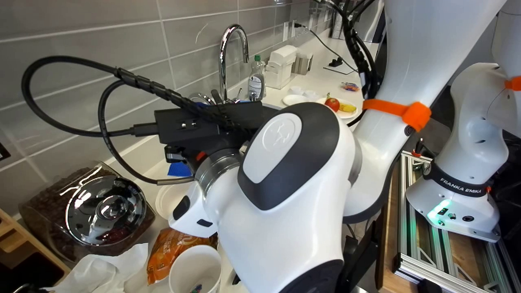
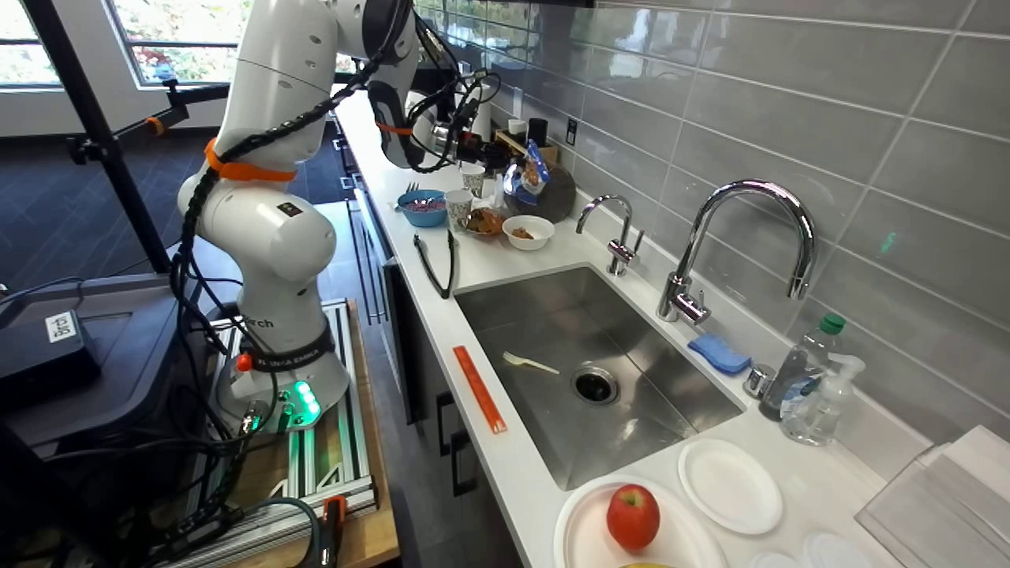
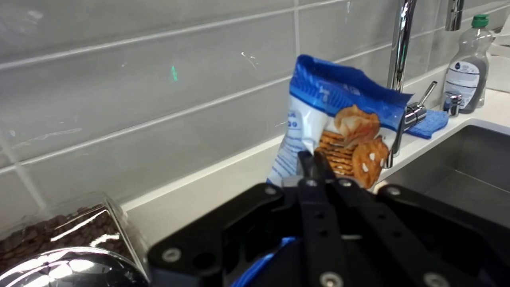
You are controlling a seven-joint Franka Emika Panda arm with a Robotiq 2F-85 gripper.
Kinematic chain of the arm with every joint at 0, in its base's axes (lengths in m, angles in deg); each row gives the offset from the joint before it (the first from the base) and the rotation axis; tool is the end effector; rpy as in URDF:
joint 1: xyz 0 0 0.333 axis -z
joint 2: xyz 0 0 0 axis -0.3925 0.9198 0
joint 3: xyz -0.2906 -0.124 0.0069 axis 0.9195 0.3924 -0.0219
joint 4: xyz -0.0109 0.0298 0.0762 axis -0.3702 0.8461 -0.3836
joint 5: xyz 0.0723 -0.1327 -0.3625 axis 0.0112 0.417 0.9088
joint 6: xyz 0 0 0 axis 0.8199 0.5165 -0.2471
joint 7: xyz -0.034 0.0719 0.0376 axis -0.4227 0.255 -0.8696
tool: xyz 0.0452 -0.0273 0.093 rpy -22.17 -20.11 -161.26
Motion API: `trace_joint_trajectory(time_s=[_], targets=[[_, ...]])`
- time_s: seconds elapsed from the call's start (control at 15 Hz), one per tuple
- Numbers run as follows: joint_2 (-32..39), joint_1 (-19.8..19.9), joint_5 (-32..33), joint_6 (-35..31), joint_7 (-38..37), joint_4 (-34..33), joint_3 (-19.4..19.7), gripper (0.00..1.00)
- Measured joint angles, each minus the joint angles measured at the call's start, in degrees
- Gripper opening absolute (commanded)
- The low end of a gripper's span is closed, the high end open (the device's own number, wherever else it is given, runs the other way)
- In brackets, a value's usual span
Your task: Pour the contents of the blue packet into the white bowl
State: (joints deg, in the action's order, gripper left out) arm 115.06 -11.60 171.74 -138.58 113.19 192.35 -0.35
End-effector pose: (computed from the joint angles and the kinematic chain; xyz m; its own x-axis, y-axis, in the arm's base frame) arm 0.4228 0.4421 0.2922 -0.0536 0.1842 -0.9814 0.5039 0.8535 0.1327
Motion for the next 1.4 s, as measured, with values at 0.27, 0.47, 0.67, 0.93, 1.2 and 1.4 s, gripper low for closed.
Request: trace_joint_trajectory(time_s=[0.27, 0.47, 0.67, 0.93, 1.2, 1.4], targets=[[0.0, 0.1, 0.0, 0.0, 0.0, 0.0, 0.0, 0.00], [0.0, 0.1, 0.0, 0.0, 0.0, 0.0, 0.0, 0.00], [-0.1, 0.2, -0.1, -0.2, 0.0, 0.0, -0.1, 0.00], [-0.6, 0.2, -0.4, -0.5, -0.2, 0.0, -0.1, 0.00], [-0.8, 0.3, -0.7, -0.9, -0.2, 0.1, -0.2, 0.00], [-1.1, 0.4, -1.0, -0.8, -0.2, 0.2, -0.2, 0.00]])
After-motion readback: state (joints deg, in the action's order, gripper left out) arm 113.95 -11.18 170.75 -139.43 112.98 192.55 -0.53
